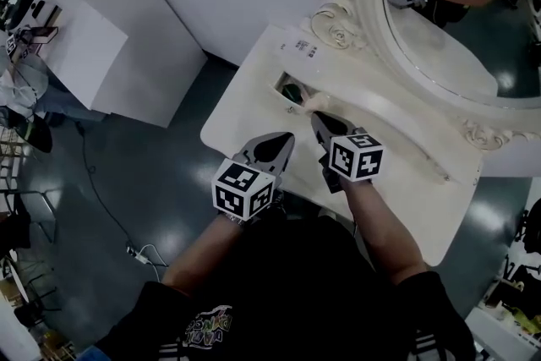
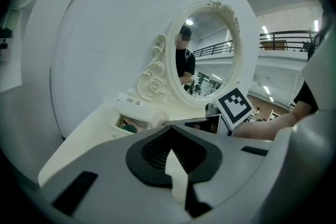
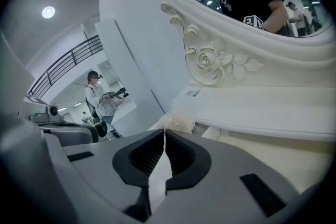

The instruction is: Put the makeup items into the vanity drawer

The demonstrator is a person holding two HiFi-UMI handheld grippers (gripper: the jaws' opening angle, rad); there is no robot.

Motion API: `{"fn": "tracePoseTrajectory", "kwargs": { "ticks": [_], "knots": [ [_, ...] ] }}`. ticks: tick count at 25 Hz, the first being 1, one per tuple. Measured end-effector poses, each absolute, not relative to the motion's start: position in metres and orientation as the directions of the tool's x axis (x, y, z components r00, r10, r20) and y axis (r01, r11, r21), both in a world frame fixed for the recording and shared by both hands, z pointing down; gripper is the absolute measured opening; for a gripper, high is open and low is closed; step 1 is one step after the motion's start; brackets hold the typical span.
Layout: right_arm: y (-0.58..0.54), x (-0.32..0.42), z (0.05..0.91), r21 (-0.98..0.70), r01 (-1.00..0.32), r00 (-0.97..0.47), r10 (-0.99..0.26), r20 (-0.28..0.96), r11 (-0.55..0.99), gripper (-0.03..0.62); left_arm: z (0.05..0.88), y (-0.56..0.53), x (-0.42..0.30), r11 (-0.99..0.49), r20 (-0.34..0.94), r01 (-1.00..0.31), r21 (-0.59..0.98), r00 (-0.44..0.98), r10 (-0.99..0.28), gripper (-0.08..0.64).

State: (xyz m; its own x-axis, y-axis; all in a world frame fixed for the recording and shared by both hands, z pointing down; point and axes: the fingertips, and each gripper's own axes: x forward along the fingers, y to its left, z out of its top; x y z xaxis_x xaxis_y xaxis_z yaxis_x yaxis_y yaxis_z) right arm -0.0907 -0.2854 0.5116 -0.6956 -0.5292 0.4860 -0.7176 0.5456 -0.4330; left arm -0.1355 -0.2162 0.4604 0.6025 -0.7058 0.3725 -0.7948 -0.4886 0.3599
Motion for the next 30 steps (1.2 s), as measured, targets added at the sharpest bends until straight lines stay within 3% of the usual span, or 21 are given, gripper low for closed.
{"fn": "tracePoseTrajectory", "kwargs": {
  "ticks": [26,30],
  "knots": [
    [-0.318,-0.121,0.553,-0.563,-0.79,-0.584,-0.575,0.573,0.242,0.041,0.491,-0.264,-0.174,-0.564,0.366,-0.694,0.446,0.717,-0.593,0.0],
    [-0.316,-0.123,0.553,-0.587,-0.776,-0.597,-0.568,0.567,0.23,0.081,0.49,-0.265,-0.17,-0.58,0.364,-0.681,0.447,0.731,-0.578,0.0]
  ]
}}
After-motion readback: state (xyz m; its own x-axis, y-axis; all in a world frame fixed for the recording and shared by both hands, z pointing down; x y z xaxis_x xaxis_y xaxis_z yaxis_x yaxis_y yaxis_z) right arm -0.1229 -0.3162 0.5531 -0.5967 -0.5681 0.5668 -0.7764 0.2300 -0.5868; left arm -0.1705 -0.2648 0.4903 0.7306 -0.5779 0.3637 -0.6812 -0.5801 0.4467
